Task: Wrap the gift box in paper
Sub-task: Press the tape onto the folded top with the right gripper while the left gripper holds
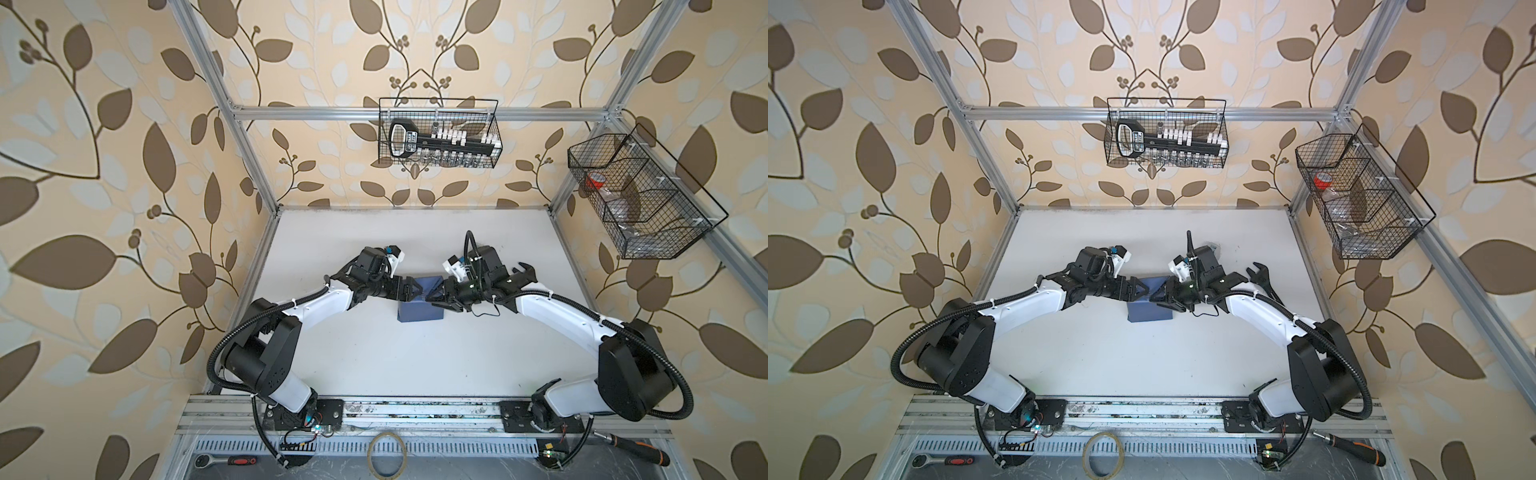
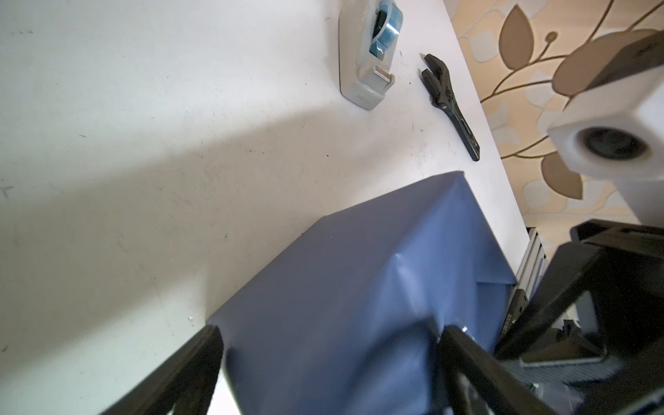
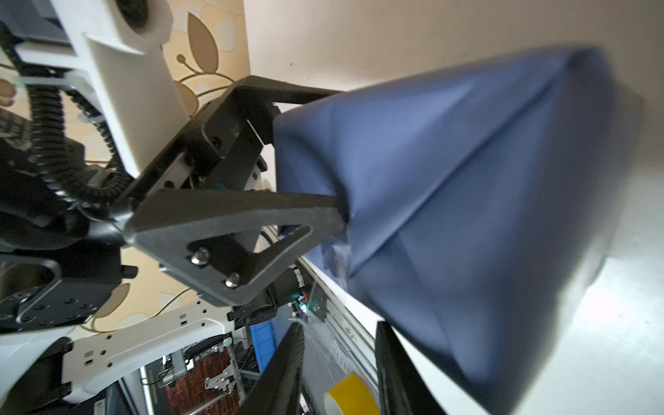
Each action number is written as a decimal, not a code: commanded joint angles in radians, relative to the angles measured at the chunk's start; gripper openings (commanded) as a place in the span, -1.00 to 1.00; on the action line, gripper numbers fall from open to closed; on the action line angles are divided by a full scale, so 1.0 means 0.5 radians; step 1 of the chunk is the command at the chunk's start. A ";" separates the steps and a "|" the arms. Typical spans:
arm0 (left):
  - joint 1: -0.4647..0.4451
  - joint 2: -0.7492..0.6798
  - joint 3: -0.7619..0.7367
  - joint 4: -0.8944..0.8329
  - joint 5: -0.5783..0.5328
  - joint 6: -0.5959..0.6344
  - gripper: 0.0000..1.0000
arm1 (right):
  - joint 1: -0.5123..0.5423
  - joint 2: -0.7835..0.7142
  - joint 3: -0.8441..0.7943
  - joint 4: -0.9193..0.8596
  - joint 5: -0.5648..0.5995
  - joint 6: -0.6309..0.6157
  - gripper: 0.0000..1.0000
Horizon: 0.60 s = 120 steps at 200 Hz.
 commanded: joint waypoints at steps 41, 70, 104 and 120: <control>-0.016 0.059 -0.047 -0.265 -0.201 0.117 0.89 | 0.084 -0.149 0.179 -0.190 0.350 -0.271 -0.48; -0.016 0.050 -0.048 -0.261 -0.204 0.111 0.89 | 0.126 -0.003 0.253 -0.154 0.353 -0.294 -0.80; -0.016 0.047 -0.049 -0.258 -0.202 0.108 0.90 | 0.155 0.099 0.289 -0.128 0.349 -0.318 -0.95; -0.016 0.050 -0.048 -0.255 -0.198 0.108 0.90 | 0.157 0.132 0.278 -0.123 0.333 -0.328 -0.98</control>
